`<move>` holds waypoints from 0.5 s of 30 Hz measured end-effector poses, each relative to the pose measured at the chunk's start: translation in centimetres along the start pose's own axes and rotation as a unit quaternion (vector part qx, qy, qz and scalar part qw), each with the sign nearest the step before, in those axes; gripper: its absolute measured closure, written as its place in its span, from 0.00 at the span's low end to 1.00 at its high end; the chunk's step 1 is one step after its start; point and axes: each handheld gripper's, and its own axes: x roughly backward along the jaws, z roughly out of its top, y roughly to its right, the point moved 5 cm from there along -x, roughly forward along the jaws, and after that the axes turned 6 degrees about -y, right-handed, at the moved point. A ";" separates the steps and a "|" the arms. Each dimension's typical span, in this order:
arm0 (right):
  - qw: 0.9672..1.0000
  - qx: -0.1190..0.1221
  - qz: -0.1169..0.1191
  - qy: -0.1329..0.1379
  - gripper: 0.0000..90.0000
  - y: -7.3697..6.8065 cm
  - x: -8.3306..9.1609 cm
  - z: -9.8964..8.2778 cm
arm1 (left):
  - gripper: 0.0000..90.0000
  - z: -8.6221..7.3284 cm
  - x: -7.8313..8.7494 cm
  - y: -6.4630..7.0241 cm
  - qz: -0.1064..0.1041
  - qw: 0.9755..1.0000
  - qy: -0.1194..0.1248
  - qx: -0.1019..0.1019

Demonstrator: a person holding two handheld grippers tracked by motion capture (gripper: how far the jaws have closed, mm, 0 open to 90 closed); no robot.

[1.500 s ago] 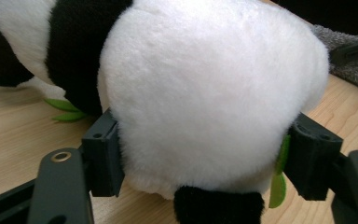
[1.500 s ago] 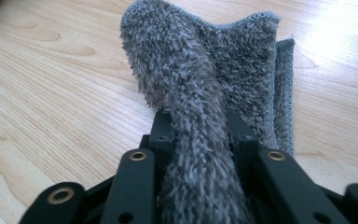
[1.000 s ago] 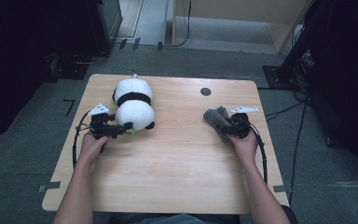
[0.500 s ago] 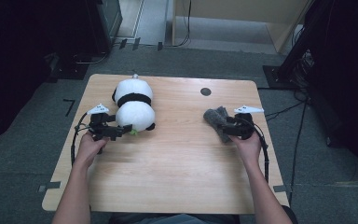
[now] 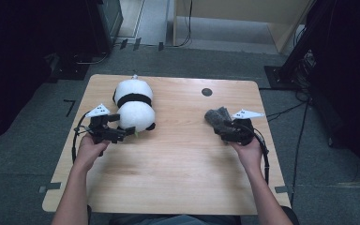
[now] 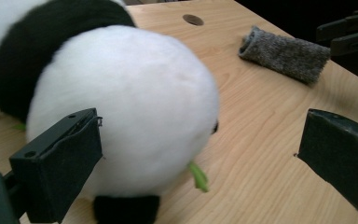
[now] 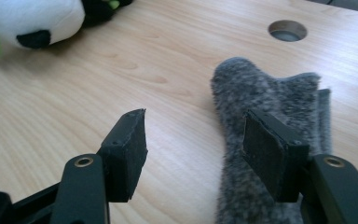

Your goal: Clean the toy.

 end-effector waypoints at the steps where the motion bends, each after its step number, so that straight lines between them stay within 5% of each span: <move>1: 1.000 0.000 0.004 -0.002 0.44 -0.2 0.0 -0.1 | 0.00 0.0 -0.1 0.5 -0.005 1.000 0.002 -0.004; 6: 1.000 0.006 0.019 0.001 0.45 -1.4 -0.3 -0.5 | 0.00 0.2 -1.0 2.9 -0.041 0.999 0.006 -0.014; 15: 0.999 0.026 0.039 -0.018 0.46 -3.3 -1.6 -1.8 | 0.00 -0.4 -3.7 5.7 -0.054 0.998 -0.016 -0.037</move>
